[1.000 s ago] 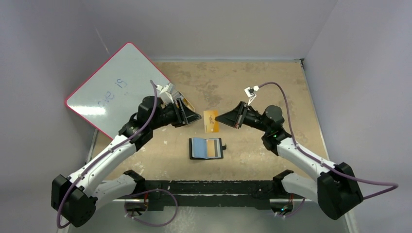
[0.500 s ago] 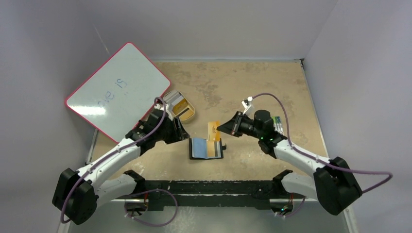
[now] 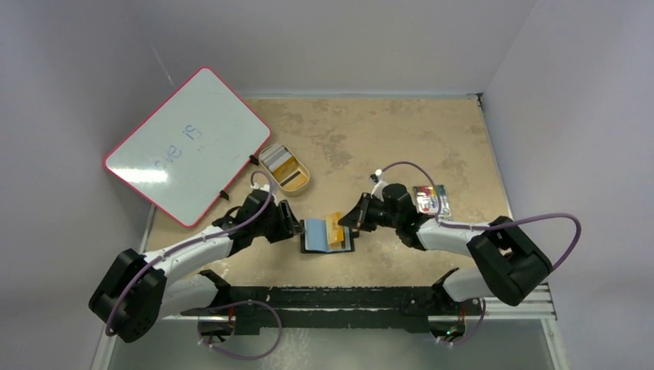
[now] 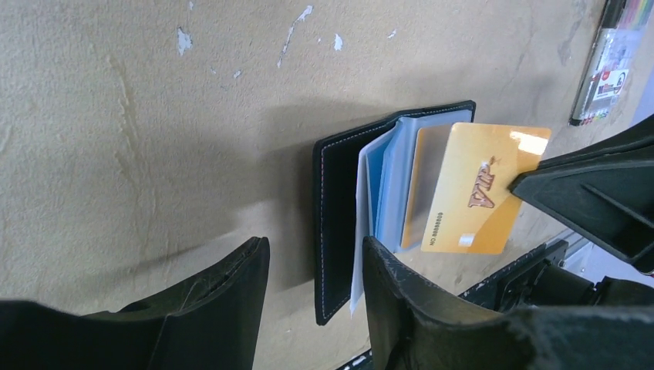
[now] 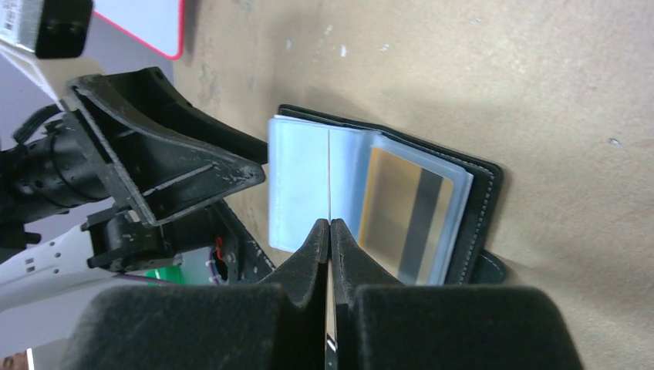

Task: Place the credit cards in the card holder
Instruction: Pick up the credit card from the storage box, then insert the credit card into the card holder.

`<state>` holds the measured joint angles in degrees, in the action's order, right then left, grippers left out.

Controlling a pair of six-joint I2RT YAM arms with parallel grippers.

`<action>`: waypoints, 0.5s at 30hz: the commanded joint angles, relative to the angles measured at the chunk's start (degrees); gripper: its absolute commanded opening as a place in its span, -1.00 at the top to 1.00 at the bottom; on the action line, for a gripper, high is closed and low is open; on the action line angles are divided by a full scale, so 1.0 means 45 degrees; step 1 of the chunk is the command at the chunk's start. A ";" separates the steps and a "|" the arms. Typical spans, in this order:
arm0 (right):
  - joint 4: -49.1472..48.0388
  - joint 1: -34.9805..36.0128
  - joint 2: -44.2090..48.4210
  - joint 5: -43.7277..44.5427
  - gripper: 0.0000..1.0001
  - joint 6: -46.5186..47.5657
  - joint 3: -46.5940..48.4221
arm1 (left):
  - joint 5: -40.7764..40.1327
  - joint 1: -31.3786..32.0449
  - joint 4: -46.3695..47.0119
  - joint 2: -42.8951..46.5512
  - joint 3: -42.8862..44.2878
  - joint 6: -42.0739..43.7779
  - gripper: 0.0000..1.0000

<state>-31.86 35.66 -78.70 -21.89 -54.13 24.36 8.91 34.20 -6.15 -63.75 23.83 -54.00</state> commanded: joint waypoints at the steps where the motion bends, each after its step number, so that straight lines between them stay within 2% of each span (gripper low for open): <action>1: -0.0822 0.0118 -0.0266 0.0338 1.00 0.0016 -0.0192 | 0.0133 0.0074 0.1237 -0.0259 -0.0013 -0.0043 0.09; 7: -0.1193 0.0162 -0.0630 0.0411 1.00 -0.0174 -0.0375 | 0.0162 0.0084 0.1793 -0.0265 -0.0626 -0.0207 0.14; 15: -0.1523 0.0181 -0.1138 0.0277 1.00 -0.0272 -0.0396 | 0.0075 0.0095 0.2303 -0.0426 -0.1054 -0.0406 0.33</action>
<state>-35.42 36.12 -83.44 -21.50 -54.87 22.98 9.19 34.26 -0.03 -65.28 19.46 -55.13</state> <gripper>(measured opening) 0.005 0.349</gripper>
